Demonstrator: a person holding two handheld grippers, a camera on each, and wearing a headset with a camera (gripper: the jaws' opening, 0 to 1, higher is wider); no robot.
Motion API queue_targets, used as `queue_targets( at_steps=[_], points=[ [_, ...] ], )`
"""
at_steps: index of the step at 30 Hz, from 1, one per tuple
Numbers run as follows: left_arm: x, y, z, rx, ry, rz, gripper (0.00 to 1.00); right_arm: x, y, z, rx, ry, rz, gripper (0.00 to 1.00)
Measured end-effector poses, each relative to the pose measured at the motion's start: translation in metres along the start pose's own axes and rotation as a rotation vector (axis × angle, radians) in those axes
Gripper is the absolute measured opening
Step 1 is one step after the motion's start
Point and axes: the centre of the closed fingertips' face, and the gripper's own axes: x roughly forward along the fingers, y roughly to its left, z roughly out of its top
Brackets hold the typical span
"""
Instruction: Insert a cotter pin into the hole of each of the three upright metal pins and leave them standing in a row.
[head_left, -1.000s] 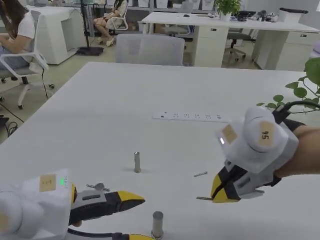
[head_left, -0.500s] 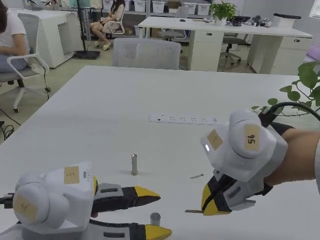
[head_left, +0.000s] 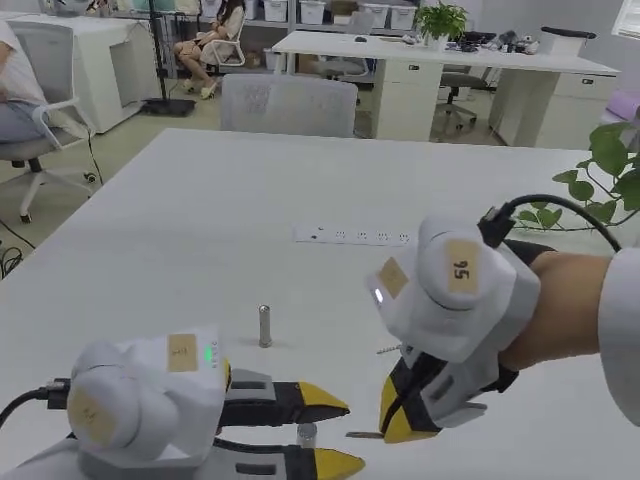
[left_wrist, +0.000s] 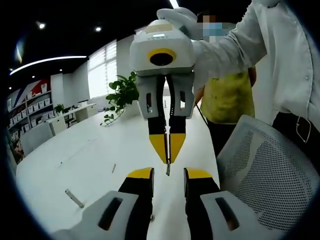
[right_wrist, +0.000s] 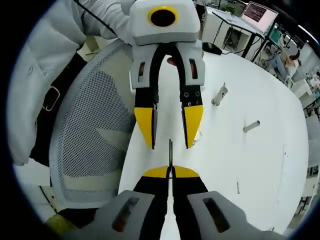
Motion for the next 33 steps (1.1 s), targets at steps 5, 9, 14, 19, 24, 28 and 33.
queue_targets(
  at_steps=[5,9,14,19,24,28,33],
  points=[
    [0.0008,-0.0006,-0.0009,0.012,0.006,0.002,0.15,0.0001,-0.0001,0.0035,0.006,0.003,0.008,0.02],
    [0.0008,0.0005,-0.0035,0.023,0.017,0.011,0.12,0.0012,0.0013,0.0039,0.019,0.012,0.021,0.02],
    [0.0013,0.0004,-0.0049,0.024,0.026,0.010,0.08,0.0013,0.0022,0.0039,0.024,0.018,0.030,0.02],
    [0.0020,0.0005,-0.0051,0.024,0.028,0.007,0.04,0.0017,0.0028,0.0034,0.028,0.022,0.038,0.02],
    [0.0031,0.0001,-0.0069,0.026,0.037,0.004,0.02,0.0009,0.0018,0.0038,0.031,0.020,0.038,0.02],
    [0.0032,0.0000,-0.0063,0.022,0.035,0.002,0.01,0.0004,0.0020,0.0033,0.028,0.024,0.041,0.02],
    [0.0031,-0.0012,-0.0064,0.014,0.037,-0.006,0.01,0.0007,0.0031,0.0031,0.025,0.026,0.046,0.02]
  ],
)
